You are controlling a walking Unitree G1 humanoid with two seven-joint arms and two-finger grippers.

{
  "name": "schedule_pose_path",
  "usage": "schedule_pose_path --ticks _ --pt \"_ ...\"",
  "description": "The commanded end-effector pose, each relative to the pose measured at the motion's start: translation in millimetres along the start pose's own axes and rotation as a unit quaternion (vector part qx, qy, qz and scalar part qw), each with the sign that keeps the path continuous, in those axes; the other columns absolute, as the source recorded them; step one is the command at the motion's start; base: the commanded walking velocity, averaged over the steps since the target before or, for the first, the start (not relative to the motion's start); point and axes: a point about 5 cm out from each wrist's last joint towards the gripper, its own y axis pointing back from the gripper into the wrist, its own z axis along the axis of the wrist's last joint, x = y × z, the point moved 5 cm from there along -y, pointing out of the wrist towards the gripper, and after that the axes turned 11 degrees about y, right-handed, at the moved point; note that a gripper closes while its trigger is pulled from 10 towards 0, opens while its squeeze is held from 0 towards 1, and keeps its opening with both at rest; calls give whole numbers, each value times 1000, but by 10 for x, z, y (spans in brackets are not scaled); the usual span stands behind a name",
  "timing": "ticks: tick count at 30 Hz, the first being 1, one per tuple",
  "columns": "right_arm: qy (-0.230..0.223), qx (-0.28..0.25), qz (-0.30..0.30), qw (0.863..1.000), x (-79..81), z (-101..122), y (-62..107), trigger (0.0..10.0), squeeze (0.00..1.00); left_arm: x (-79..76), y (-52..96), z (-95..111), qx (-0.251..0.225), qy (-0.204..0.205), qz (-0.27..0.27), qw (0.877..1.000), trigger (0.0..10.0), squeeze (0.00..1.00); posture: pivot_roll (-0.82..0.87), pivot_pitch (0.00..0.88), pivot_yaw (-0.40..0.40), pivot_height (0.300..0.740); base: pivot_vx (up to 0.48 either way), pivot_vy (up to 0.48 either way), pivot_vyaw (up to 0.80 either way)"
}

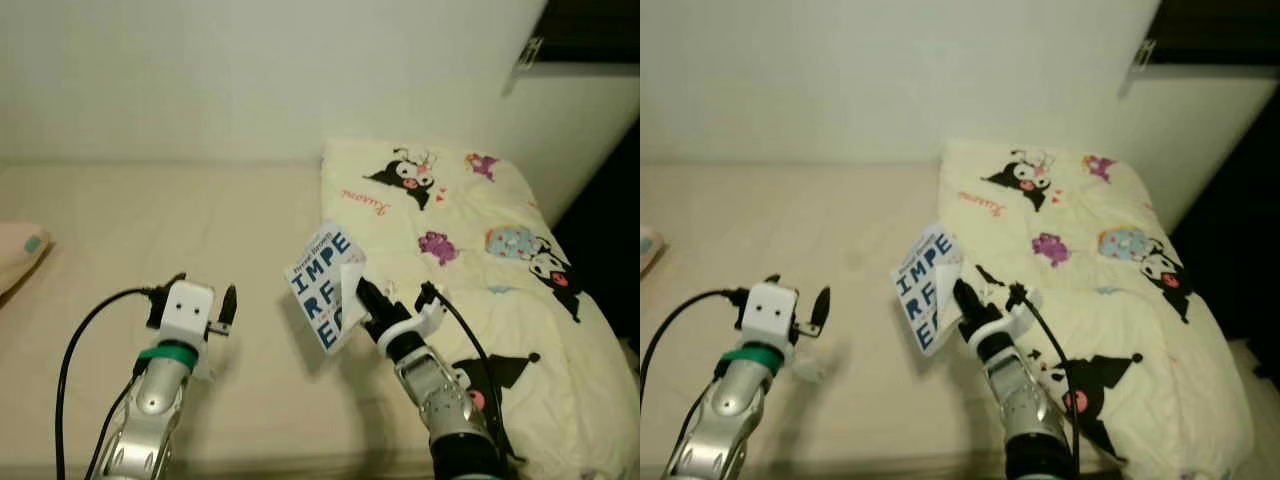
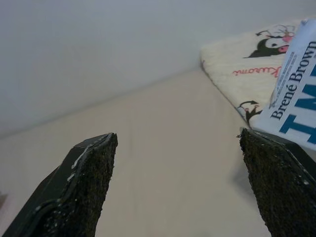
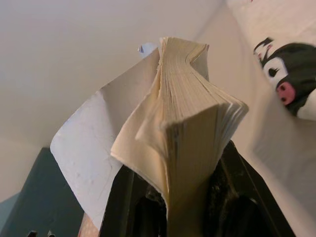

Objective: Clean up the room

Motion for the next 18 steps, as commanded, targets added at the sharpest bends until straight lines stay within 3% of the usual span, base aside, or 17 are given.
schedule_pose_path --ticks 1,6,8,9,12,18 --pt "-22 -1 4 1000 73 -73 -28 10000 0 1 37 -124 22 -9 -4 1000 10000 0 33 0 33 740 0 0 0" --pt "-18 6 0 1000 49 -99 -24 10000 0 17 37 -144 25 -15 2 1000 10000 0 36 0 26 740 0 0 0" --pt "1 14 -8 1000 17 -122 -22 10000 0 59 42 -151 25 -22 14 999 10000 0 42 0 15 740 0 0 0" --pt "55 25 -29 998 -47 -144 -23 10000 0 129 55 -155 25 -12 30 999 10000 0 43 0 11 740 0 0 0" --pt "84 28 -41 995 -74 -152 -24 10000 0 191 88 -167 26 -15 32 999 10000 0 45 0 11 740 0 0 0" --pt "89 29 -48 994 -102 -157 -19 10000 0 187 118 -171 23 -29 24 999 10000 0 48 0 13 740 0 0 0"
